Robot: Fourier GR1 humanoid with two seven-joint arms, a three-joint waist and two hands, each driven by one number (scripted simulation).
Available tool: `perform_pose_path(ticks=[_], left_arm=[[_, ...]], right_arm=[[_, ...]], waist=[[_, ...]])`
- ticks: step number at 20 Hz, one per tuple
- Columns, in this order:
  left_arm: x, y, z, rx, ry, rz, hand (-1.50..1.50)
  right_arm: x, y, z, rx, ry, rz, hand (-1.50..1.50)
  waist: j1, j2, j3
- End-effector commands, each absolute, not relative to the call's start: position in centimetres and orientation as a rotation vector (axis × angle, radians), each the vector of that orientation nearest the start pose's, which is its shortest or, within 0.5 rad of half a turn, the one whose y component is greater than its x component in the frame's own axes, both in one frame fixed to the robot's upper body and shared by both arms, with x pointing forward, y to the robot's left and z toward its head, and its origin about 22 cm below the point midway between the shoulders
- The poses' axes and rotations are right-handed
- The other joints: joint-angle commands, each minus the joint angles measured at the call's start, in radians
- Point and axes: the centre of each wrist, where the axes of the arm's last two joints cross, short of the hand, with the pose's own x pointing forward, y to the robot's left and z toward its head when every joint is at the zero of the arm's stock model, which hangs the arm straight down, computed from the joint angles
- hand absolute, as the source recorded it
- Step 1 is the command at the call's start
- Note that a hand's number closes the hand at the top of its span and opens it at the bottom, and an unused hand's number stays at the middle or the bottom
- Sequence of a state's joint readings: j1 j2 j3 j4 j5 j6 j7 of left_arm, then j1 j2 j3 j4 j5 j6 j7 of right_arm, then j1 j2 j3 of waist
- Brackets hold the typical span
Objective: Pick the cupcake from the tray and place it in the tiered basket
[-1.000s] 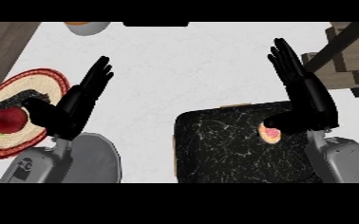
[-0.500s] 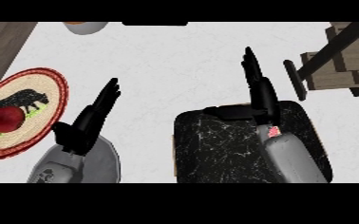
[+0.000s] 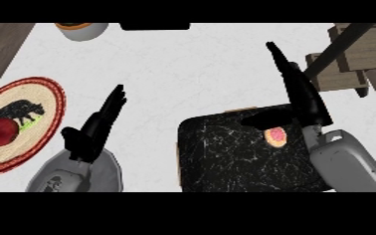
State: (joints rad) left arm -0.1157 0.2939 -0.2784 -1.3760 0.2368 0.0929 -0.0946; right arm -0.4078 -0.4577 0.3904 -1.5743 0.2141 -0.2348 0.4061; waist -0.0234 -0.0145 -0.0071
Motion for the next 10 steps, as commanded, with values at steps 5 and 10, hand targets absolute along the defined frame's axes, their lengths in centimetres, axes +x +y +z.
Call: perform_pose_path(ticks=[5,10], left_arm=[[26.7,23.9,-0.7,-0.051,-1.519,-0.215,0.00],[26.3,23.8,-2.4,-0.055,-1.522,-0.218,0.00]], right_arm=[[29.6,-21.6,15.6,-0.834,-1.053,1.158,-1.50],[26.7,-16.8,18.8,-0.812,-0.922,1.268,-1.50]], waist=[[0.003,-0.005,-0.002],[0.012,0.007,0.002]])
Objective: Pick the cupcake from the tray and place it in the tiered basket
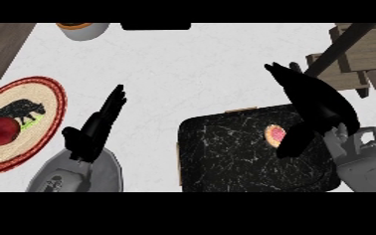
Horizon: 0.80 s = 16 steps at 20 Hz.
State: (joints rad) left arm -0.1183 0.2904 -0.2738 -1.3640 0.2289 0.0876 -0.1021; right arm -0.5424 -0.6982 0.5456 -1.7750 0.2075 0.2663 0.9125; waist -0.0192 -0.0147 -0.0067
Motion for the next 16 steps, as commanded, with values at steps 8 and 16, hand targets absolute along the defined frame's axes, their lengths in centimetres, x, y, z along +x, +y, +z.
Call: perform_pose_path(ticks=[8,16], left_arm=[[26.6,23.9,-2.1,-0.065,-1.523,-0.229,0.00],[27.7,24.1,-1.5,-0.082,-1.540,-0.219,0.00]], right_arm=[[24.8,-15.6,20.8,-0.840,-0.871,1.204,-1.50],[26.1,-16.3,14.6,-0.975,-0.716,1.167,-1.50]], waist=[[0.014,0.009,0.005],[0.017,0.016,0.005]])
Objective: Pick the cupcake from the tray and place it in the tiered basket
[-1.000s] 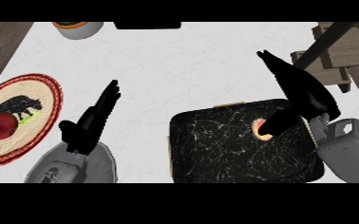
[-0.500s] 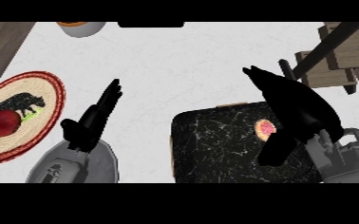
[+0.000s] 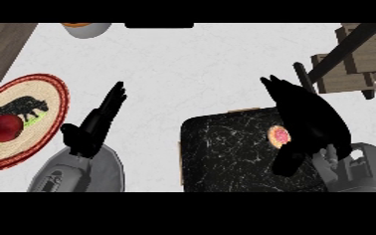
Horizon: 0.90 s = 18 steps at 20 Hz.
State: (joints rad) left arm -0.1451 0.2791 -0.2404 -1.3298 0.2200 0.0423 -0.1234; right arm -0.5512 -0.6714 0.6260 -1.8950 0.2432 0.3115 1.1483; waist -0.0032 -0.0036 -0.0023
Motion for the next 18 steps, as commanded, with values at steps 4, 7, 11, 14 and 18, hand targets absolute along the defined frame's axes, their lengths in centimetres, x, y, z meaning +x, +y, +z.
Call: perform_pose_path(ticks=[4,7,11,14,18], left_arm=[[26.2,23.5,-2.2,-0.052,-1.525,-0.241,0.00],[26.2,22.8,-1.3,-0.077,-1.546,-0.230,0.00],[27.0,25.0,-0.9,-0.076,-1.525,-0.241,0.00],[26.6,24.7,-1.7,-0.076,-1.521,-0.218,0.00],[26.1,24.4,-2.0,-0.058,-1.543,-0.218,0.00]], right_arm=[[25.1,-16.0,13.6,-0.905,-0.699,1.120,-1.50],[25.5,-17.4,11.6,-0.899,-0.713,1.116,-1.50],[25.4,-17.4,10.1,-0.919,-0.715,1.114,-1.50],[25.4,-19.5,9.9,-0.938,-0.680,1.066,-1.50],[26.2,-19.2,8.7,-0.922,-0.635,1.094,-1.50]], waist=[[0.000,0.000,0.002],[0.004,0.002,0.002],[0.003,0.002,0.002],[-0.002,0.002,0.002],[0.005,0.003,0.002]])
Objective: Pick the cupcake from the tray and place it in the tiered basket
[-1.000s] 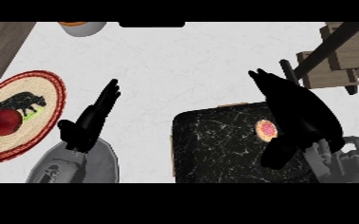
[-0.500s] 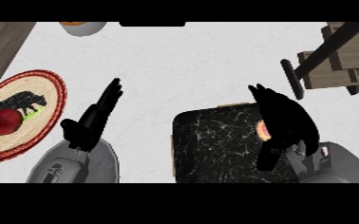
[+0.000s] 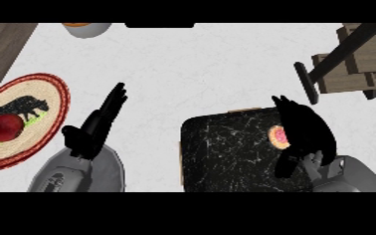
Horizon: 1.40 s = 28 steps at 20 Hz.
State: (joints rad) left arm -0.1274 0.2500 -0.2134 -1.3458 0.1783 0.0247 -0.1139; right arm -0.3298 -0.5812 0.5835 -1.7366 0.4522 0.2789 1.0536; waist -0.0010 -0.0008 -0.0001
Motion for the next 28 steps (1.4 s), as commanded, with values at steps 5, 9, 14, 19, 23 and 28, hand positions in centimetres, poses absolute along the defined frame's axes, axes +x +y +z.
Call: perform_pose_path(ticks=[5,9,14,19,23,28], left_arm=[[25.8,24.1,-2.5,-0.072,-1.531,-0.226,0.00],[26.4,24.9,-1.1,-0.067,-1.528,-0.239,0.00],[27.4,25.3,-1.1,-0.092,-1.521,-0.221,0.00],[26.6,23.9,-3.1,-0.075,-1.523,-0.225,0.00],[27.5,23.2,-2.2,-0.076,-1.530,-0.212,0.00],[26.4,22.2,-2.1,-0.068,-1.540,-0.225,0.00]], right_arm=[[26.2,-20.9,7.0,-0.893,-0.628,1.084,-1.50],[26.0,-19.7,6.2,-0.880,-0.652,1.083,-1.50],[26.0,-22.0,4.7,-0.877,-0.650,1.088,-1.50],[25.2,-19.8,3.7,-0.853,-0.888,1.058,1.50],[27.2,-19.5,3.6,-0.861,-0.908,1.058,1.50],[26.7,-18.8,4.4,-0.856,-0.934,1.054,1.50]], waist=[[0.003,0.001,0.000],[0.003,0.000,0.000],[0.001,0.001,0.000],[-0.001,0.001,0.000],[0.001,0.001,0.000],[0.002,0.000,0.000]])
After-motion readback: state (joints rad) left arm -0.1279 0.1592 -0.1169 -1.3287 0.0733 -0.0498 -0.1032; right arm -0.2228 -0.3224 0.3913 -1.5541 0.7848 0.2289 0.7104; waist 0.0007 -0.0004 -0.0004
